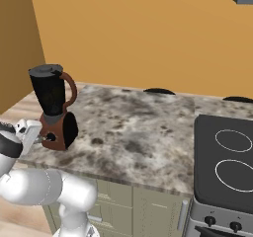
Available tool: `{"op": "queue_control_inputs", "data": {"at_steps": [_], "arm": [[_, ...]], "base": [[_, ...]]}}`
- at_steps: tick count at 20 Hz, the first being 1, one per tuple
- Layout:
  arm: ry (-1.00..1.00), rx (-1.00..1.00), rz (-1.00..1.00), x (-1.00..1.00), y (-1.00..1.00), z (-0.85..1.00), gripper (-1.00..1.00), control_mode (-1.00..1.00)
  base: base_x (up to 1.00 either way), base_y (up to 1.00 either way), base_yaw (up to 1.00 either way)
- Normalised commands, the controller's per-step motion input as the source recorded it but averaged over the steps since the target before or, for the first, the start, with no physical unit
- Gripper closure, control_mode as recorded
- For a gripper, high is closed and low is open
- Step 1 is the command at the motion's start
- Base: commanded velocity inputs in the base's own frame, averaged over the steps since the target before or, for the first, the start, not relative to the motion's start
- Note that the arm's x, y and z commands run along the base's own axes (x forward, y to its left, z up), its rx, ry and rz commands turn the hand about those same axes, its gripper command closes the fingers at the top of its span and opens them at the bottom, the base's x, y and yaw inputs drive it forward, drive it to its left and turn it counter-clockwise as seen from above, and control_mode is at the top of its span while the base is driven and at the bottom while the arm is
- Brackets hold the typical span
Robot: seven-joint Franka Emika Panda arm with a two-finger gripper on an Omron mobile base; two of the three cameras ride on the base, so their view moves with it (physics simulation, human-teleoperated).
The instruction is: Grab the lemons from the fridge, place them in the blender, close the lid, and turn on the blender to create a marinade.
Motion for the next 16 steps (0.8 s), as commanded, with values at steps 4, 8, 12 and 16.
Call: {"op": "queue_control_inputs", "data": {"at_steps": [4,8,12,16], "arm": [[0.0,0.0,0.0,0.36,-0.03,0.0,1.0,-1.0],[0.0,0.0,0.0,0.1,-0.05,0.0,1.0,-1.0],[0.0,0.0,0.0,-0.04,-0.24,0.0,1.0,-1.0],[0.0,0.0,0.0,0.06,-0.18,0.0,1.0,-1.0]], "base": [[0.0,0.0,0.0],[0.0,0.0,0.0],[0.0,0.0,0.0],[0.0,0.0,0.0]]}}
